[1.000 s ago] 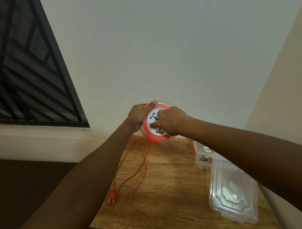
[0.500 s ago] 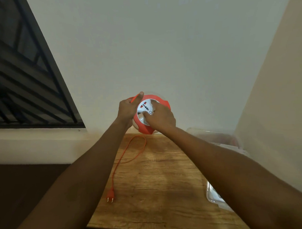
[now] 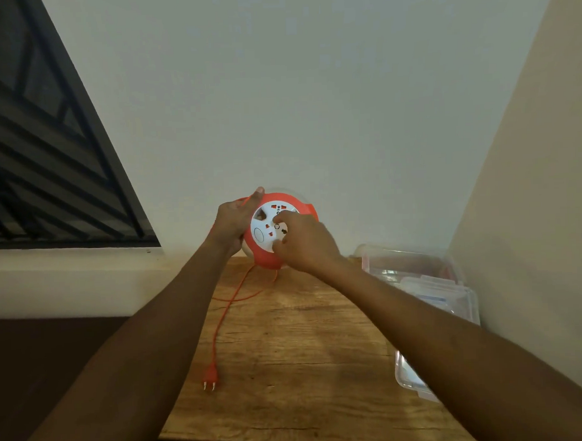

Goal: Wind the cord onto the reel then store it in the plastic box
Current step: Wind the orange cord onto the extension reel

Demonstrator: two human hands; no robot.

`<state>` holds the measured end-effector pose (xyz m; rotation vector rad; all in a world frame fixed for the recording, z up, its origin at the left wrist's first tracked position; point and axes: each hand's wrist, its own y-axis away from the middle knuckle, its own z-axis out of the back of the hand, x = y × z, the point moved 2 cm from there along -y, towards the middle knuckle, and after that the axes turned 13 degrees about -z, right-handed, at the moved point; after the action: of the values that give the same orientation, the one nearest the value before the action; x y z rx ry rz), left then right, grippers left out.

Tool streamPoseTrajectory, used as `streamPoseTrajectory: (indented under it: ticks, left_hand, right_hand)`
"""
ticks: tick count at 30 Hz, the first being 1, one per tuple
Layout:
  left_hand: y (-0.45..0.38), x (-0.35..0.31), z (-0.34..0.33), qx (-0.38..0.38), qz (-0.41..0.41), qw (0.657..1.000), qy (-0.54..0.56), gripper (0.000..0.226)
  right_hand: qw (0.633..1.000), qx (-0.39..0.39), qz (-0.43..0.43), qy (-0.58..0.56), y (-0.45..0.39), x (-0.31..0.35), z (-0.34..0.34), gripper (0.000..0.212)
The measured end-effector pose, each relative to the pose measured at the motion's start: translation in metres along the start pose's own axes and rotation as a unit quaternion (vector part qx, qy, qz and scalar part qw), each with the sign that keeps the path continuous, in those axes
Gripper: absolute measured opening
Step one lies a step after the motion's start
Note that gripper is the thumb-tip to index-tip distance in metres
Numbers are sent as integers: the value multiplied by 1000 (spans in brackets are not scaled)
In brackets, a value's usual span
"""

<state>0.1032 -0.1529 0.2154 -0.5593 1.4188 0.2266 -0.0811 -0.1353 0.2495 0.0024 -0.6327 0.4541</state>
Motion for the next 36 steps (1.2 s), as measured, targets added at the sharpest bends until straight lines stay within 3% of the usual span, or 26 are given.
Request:
streamPoseTrajectory:
  ticks: [3,6,9,12,15,16,19,20,22,25,26,27,30,33,34,36]
  left_hand:
    - [-5,0,5,15,12,999,-30,37]
    - [-6,-3,5,42,8,999,-30,41]
    - [-4,-4,1,71,0,995,-64,34]
    - [-3,-5,-3,83,6,994,-76,39]
    - [-2,-8,-5,94,9,993,-74,39]
    - [-2,-10,-6,97,10,993,-69,39]
    - [-2,-13,-10,104,5,992,-74,34]
    - [-3,-14,-11,106,1,991,-81,33]
    - [-4,-15,-10,105,-7,991,-86,33]
    - [-2,-15,-7,86,-25,995,-47,32]
    - [-2,-15,-6,65,-26,997,-21,32]
    - [-1,-14,-6,35,-24,999,10,33]
    - [-1,-14,-12,-35,-29,997,56,36]
    - [-3,-15,-19,-58,-50,996,49,33]
    - [-3,-16,-19,-63,-53,996,40,31]
    - [-5,-16,-16,-61,-51,996,30,32]
  right_hand:
    - [961,-14,150,233,-11,-3,12,38]
    - [917,48,227,324,-21,-5,24,47]
    - [824,41,344,449,-20,0,27,51]
    - [759,55,394,515,-15,4,23,60]
    - [731,48,367,573,-14,8,22,61]
    - [745,61,329,577,-15,11,22,59]
    - [877,128,190,422,-15,23,20,36]
    - [901,129,173,376,-18,26,17,28]
    - [895,122,194,382,-20,29,17,23]
    - [819,45,283,498,-27,23,18,40]
    - [821,-3,280,497,-33,18,18,47]
    - [849,-38,252,462,-36,15,18,53]
    - [940,-89,111,310,-47,13,12,61]
    - [996,-21,-39,79,-50,11,9,52]
    - [992,27,-103,-63,-51,10,9,51]
    - [921,111,-207,-311,-47,5,6,48]
